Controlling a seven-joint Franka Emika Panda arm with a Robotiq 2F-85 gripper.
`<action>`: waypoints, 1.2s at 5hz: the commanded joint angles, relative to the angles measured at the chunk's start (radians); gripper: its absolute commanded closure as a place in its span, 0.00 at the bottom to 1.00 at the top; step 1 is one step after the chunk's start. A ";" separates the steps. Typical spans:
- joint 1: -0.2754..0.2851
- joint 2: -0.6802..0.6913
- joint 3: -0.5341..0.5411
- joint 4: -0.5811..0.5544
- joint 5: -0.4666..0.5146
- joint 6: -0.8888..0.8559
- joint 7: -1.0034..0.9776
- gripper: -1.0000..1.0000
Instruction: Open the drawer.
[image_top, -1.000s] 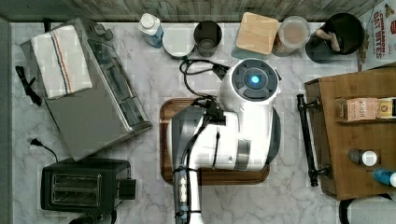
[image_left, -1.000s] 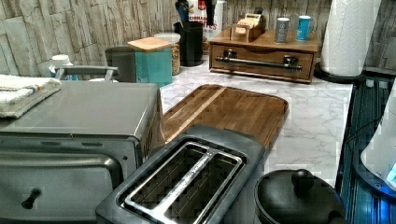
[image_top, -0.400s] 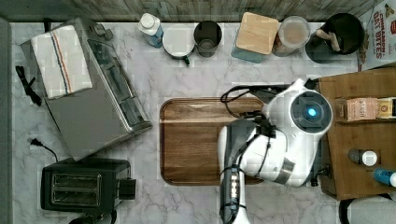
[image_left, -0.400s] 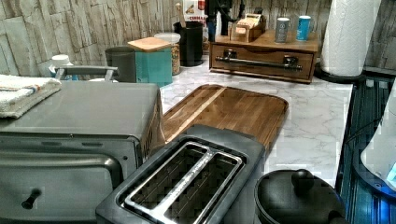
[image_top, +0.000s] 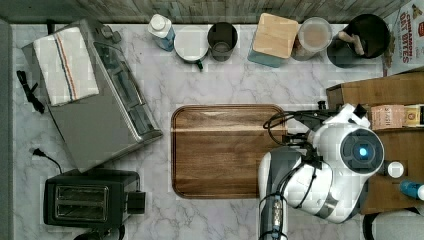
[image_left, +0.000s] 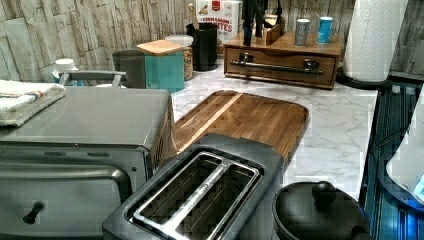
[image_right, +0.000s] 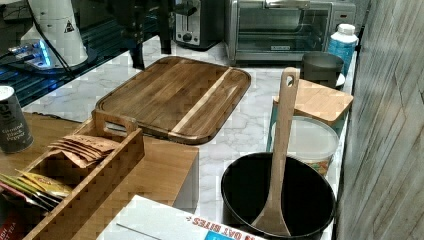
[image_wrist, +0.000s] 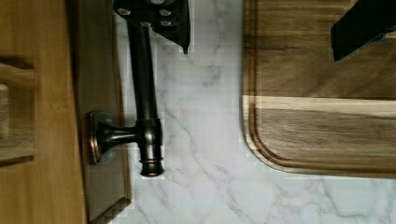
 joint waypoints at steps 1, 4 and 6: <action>-0.018 0.037 -0.047 -0.020 -0.091 0.080 -0.148 0.00; -0.072 0.097 -0.101 0.033 -0.052 0.160 -0.276 0.00; -0.093 0.146 -0.111 0.002 0.014 0.271 -0.293 0.00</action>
